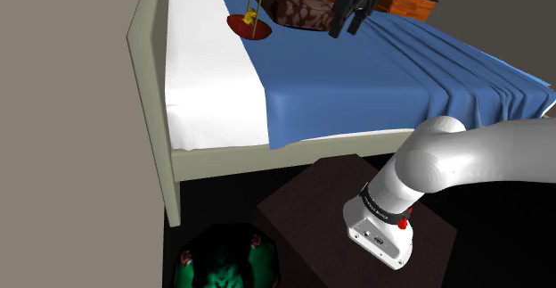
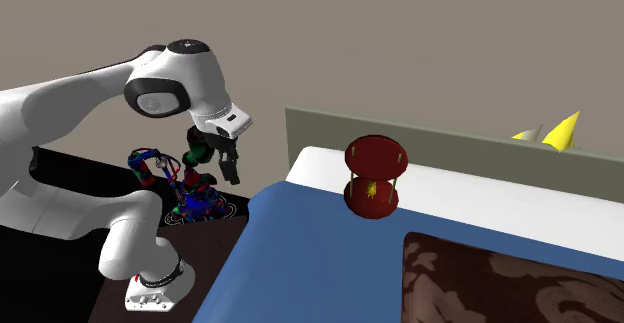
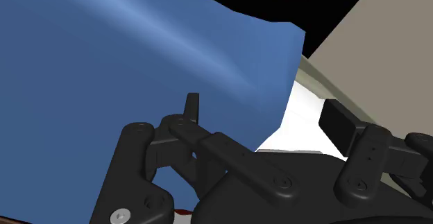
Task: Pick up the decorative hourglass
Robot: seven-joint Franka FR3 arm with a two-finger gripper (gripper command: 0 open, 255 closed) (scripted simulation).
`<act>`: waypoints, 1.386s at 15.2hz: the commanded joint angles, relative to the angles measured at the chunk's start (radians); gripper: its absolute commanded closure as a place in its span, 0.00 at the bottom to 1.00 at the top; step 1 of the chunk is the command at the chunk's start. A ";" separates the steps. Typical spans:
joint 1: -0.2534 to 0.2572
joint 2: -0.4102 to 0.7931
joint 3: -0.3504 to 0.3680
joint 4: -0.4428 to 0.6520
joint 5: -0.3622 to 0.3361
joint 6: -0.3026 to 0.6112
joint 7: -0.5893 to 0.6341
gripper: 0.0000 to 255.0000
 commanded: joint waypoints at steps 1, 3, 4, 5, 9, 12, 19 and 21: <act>0.000 0.000 0.000 0.000 0.000 0.000 0.000 0.00; -0.022 -0.016 0.056 -0.063 -0.004 0.127 0.080 0.00; -0.034 -0.020 0.086 -0.091 -0.007 0.191 0.120 0.00; -0.048 -0.020 0.116 -0.117 -0.012 0.254 0.162 0.00; -0.122 0.009 0.246 -0.190 -0.052 0.502 0.343 0.00; -0.209 0.055 0.358 -0.213 -0.108 0.673 0.500 0.00; -0.584 0.164 0.705 -0.155 -0.329 0.967 0.941 0.00; -0.732 0.173 0.824 -0.111 -0.402 1.013 1.077 0.00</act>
